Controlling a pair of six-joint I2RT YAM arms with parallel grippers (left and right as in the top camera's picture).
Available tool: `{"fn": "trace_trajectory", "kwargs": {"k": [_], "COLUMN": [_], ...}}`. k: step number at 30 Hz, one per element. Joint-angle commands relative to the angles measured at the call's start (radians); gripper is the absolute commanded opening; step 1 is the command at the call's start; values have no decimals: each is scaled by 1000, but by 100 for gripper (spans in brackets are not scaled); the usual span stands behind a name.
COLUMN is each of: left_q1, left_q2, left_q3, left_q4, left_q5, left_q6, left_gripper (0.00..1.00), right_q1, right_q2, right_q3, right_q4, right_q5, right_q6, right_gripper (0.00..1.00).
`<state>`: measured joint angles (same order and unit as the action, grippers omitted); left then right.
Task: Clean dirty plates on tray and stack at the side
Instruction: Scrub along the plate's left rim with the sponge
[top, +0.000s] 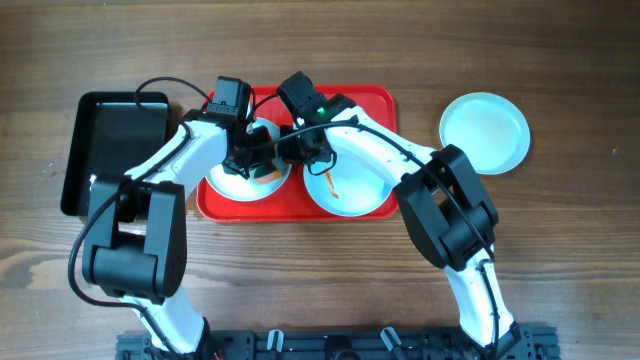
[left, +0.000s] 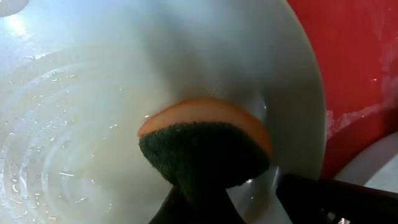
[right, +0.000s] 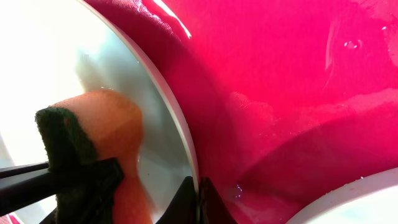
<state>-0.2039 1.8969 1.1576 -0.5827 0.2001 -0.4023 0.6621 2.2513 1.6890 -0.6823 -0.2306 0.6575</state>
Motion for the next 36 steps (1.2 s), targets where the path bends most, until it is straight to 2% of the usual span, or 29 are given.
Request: {"fn": "trace_trajectory", "kwargs": {"k": [1, 9, 12, 19, 23, 29, 34, 36], "left_q1": [5, 6, 6, 6, 5, 5, 5, 5], "left_q2": [19, 18, 18, 16, -18, -116, -114, -114], "left_q3": [-14, -14, -14, 9, 87, 107, 80, 39], "left_q4": [-47, -209, -210, -210, -295, -281, -176, -95], "left_q5": [-141, -538, -630, -732, -698, -426, -178, -159], "left_q6": [2, 2, 2, -23, -63, -63, -63, -81], "left_gripper": [4, 4, 4, 4, 4, 4, 4, 4], "right_q1": [-4, -4, -4, -5, -5, -5, -4, -5], "right_q2": [-9, -9, -9, -9, -9, -9, -9, -9], "right_q3": [-8, -8, -8, -8, -8, -8, -8, -8], "right_q4": [3, 1, 1, 1, 6, 6, 8, 8], "right_q5": [23, 23, 23, 23, 23, 23, 22, 19], "right_q6": [-3, -3, -3, -3, -3, -3, -1, -2], "right_gripper": [4, 4, 4, 4, 4, 4, 4, 4]}}
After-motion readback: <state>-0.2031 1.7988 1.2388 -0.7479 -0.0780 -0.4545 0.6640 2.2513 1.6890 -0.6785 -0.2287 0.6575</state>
